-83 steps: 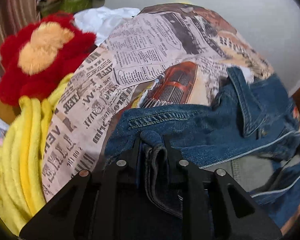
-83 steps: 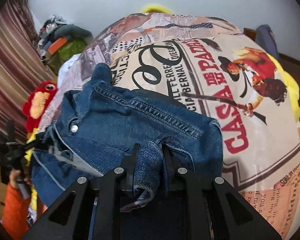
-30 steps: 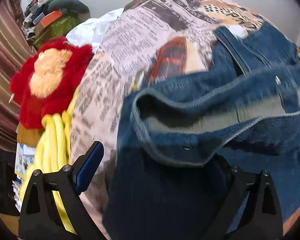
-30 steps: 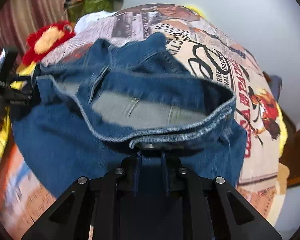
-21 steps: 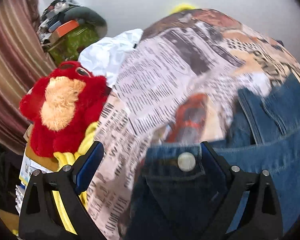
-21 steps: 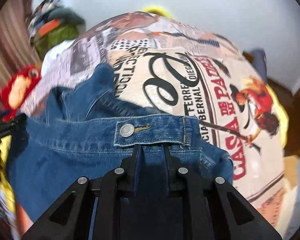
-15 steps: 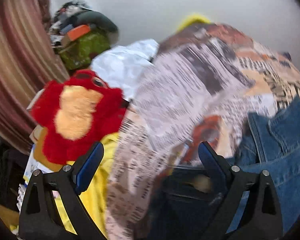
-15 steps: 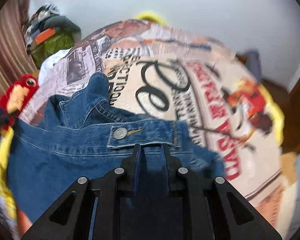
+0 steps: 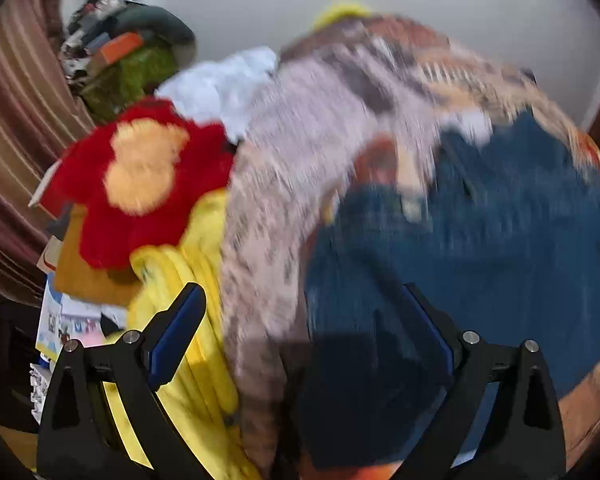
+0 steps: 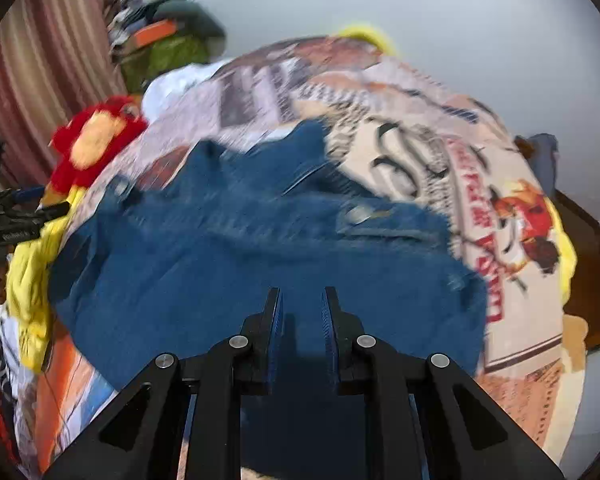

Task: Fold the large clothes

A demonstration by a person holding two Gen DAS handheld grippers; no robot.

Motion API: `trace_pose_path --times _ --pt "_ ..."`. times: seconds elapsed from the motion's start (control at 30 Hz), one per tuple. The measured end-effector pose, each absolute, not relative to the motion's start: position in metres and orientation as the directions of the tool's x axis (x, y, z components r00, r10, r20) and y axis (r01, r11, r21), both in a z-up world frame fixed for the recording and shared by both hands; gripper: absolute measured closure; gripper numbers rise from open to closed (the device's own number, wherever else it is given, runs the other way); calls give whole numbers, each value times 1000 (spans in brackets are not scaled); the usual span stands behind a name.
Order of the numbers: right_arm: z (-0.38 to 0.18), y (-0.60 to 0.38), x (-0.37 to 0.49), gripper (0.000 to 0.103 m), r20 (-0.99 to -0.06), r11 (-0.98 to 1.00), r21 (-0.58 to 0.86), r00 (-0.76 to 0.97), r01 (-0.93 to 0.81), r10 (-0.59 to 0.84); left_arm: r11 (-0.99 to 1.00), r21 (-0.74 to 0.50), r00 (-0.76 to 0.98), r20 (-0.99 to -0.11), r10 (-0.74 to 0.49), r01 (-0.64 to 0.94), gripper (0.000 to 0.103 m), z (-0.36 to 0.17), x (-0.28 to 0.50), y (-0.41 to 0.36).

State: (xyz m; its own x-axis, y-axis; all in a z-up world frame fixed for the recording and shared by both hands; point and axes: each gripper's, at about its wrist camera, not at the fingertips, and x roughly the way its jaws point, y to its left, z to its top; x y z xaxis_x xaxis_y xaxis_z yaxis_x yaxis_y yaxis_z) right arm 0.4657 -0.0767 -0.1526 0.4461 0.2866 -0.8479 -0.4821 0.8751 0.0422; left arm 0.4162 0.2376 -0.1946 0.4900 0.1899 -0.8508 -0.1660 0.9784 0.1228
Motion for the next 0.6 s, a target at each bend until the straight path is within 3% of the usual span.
trace_pose_path --times 0.23,0.43,0.6 --pt "-198 -51 454 88 -905 843 -35 375 -537 201 980 132 408 -894 183 -151 5 -245 393 229" --pt "-205 -49 440 88 -878 796 -135 443 -590 180 961 198 420 -869 262 -191 1 -251 376 247" --pt "-205 -50 432 88 -857 788 -222 500 -573 122 955 175 415 -871 263 -238 1 -256 364 264"
